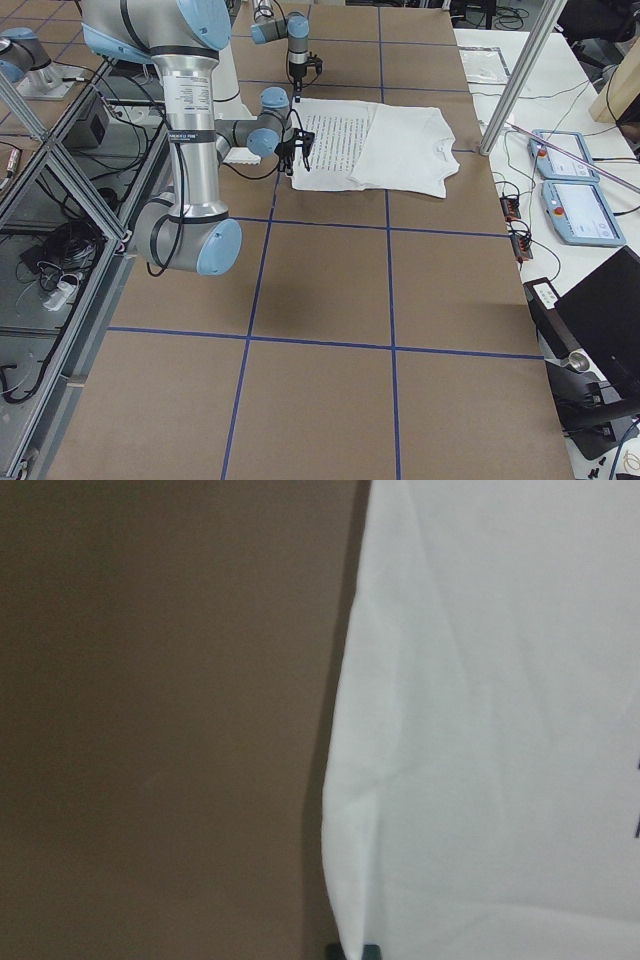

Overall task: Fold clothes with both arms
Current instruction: 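Grasp both hem corners with the left and right grippers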

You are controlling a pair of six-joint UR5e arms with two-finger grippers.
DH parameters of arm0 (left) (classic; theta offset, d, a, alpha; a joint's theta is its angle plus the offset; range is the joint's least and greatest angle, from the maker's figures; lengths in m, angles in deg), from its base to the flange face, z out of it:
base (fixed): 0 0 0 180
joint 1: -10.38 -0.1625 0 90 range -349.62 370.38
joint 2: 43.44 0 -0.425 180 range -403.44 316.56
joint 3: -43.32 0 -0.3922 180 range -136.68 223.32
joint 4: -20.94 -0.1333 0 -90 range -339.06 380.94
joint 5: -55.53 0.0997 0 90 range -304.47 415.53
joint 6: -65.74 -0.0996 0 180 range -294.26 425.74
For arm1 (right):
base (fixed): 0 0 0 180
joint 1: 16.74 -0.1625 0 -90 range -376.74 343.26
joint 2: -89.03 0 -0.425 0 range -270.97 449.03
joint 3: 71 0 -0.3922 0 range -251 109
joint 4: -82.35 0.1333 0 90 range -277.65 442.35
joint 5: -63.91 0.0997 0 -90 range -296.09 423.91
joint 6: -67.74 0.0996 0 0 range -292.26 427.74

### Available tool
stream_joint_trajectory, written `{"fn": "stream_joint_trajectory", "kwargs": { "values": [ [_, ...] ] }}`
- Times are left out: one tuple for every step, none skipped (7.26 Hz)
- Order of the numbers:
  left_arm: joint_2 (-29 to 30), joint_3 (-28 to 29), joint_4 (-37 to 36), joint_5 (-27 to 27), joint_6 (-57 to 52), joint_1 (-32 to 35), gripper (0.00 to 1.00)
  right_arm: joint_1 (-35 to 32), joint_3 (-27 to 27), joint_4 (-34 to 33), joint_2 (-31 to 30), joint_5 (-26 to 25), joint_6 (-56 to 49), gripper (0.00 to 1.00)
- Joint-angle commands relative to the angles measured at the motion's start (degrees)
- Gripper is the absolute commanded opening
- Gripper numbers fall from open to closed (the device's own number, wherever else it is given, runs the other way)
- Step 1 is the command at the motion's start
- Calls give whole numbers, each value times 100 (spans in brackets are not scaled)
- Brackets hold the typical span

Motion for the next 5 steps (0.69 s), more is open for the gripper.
{"fn": "stream_joint_trajectory", "kwargs": {
  "values": [
    [-30,-755,-709,-40,1,20,0,-41,193,14,-26,225,-4,0],
    [-30,-1108,-1062,-171,1,20,0,-41,377,31,-175,331,-4,0],
    [-39,-1303,-1178,-233,9,20,0,-32,649,57,-411,506,-47,0],
    [-39,-1365,-1180,-242,122,-32,0,55,956,58,-692,786,-48,0],
    [-48,-1523,-1188,-286,141,-259,0,404,1194,58,-982,824,-74,0]
  ]
}}
